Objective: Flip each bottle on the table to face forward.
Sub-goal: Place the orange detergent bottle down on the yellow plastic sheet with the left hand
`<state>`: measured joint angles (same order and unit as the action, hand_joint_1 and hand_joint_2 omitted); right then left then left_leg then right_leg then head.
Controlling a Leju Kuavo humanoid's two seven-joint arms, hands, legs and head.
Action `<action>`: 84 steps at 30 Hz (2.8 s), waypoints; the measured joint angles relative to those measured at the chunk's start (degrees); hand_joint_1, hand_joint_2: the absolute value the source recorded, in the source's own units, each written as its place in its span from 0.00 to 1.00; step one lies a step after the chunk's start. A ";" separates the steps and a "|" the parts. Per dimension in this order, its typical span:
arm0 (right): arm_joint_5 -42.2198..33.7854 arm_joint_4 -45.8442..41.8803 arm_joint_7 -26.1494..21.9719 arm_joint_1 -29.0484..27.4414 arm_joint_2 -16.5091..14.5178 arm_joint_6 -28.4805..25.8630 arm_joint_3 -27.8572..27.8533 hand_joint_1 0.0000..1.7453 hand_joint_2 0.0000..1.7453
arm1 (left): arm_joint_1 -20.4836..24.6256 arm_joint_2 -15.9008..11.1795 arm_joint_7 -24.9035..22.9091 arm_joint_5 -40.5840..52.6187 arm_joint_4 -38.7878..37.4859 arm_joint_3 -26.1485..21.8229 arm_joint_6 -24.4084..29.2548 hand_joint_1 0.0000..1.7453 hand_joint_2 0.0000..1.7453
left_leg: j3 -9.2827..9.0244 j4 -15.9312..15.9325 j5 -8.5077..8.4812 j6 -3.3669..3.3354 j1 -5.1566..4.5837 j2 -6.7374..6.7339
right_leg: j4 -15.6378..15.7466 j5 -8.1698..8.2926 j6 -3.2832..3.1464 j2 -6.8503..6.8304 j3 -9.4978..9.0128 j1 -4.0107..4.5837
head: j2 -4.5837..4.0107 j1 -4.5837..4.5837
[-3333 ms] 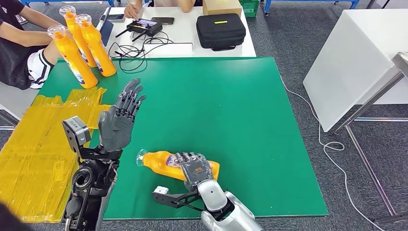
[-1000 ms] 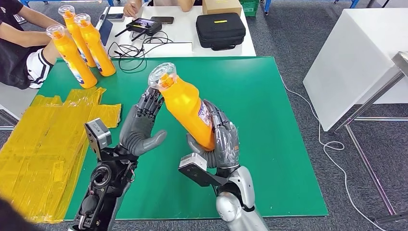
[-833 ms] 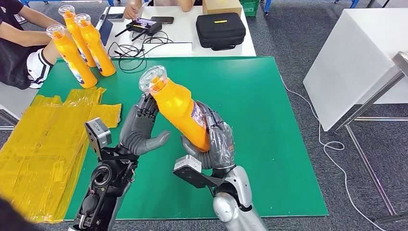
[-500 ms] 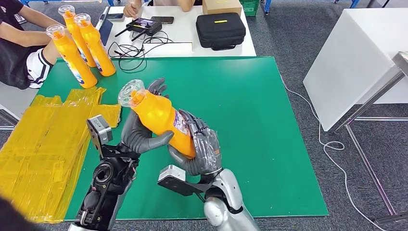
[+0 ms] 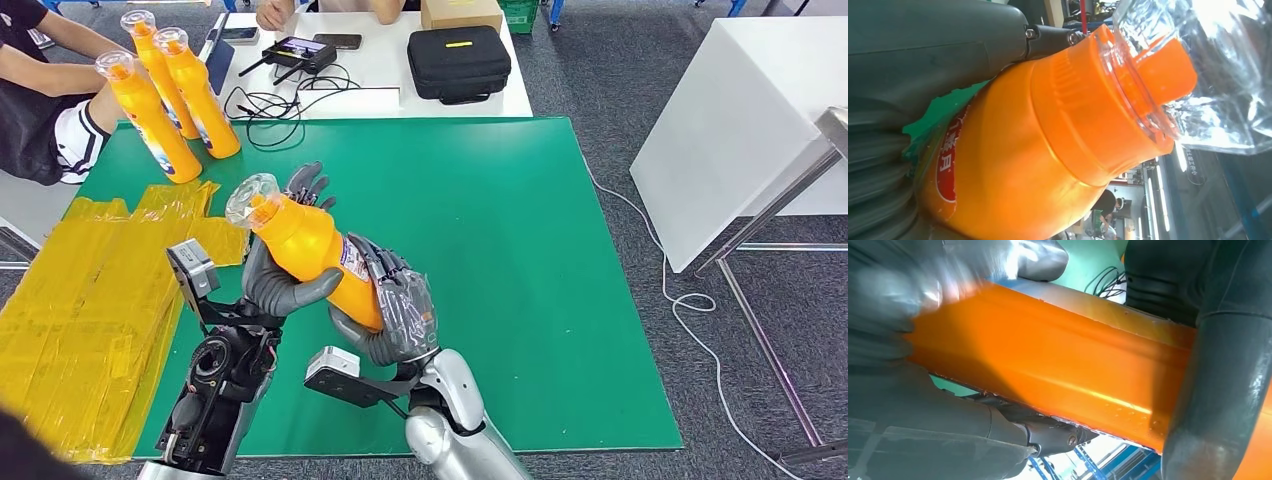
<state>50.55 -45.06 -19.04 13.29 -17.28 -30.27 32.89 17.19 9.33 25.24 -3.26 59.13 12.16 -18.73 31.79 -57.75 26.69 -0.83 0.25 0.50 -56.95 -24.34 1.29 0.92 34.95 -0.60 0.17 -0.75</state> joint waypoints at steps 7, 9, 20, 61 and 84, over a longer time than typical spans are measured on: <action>-1.67 1.78 -0.39 0.64 -0.02 -0.63 0.27 1.00 1.00 | -0.16 -0.12 0.41 -0.19 -0.69 -0.53 0.73 1.00 1.00 | 0.03 0.00 0.00 0.00 0.00 0.00 | 0.00 0.00 0.00 0.00 0.02 0.00 | 0.00 0.01; -1.74 1.98 -0.40 0.71 0.05 -0.63 0.33 1.00 1.00 | -0.29 -0.27 0.57 -0.38 -0.69 -0.55 0.80 1.00 1.00 | 0.03 0.00 0.00 0.00 0.00 0.00 | 0.00 0.00 0.00 0.00 0.02 0.00 | 0.00 0.00; -1.96 1.98 -0.54 0.72 0.27 -1.66 0.51 0.73 1.00 | -0.64 -0.60 1.19 -0.73 -0.69 -0.73 1.30 1.00 1.00 | 0.03 0.00 0.00 0.00 0.00 0.00 | 0.00 0.00 0.00 0.00 0.02 0.00 | 0.00 0.01; -23.21 -34.22 -4.22 -13.11 7.38 8.50 -14.07 0.00 1.00 | 5.13 -12.89 -44.53 93.72 2.64 2.71 57.38 1.00 1.00 | 0.01 0.00 -0.01 0.01 0.03 0.00 | 0.00 0.00 -0.01 0.00 0.03 0.01 | 0.00 -0.01; -18.85 -36.36 -3.81 -13.27 7.69 12.04 -15.04 0.00 1.00 | 20.03 -17.05 -47.90 91.92 -35.15 19.73 32.61 1.00 1.00 | 0.03 0.01 -0.02 0.01 0.08 -0.20 | -0.03 0.10 -0.17 0.08 0.10 0.08 | 0.00 0.01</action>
<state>31.70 -81.42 -22.86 0.02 -9.59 -18.23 17.85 37.22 -7.72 -22.67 88.66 23.99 31.89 13.89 31.83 -57.73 26.68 -0.82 0.33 0.30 -56.97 -24.23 1.12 1.01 35.06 -0.52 0.17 -0.75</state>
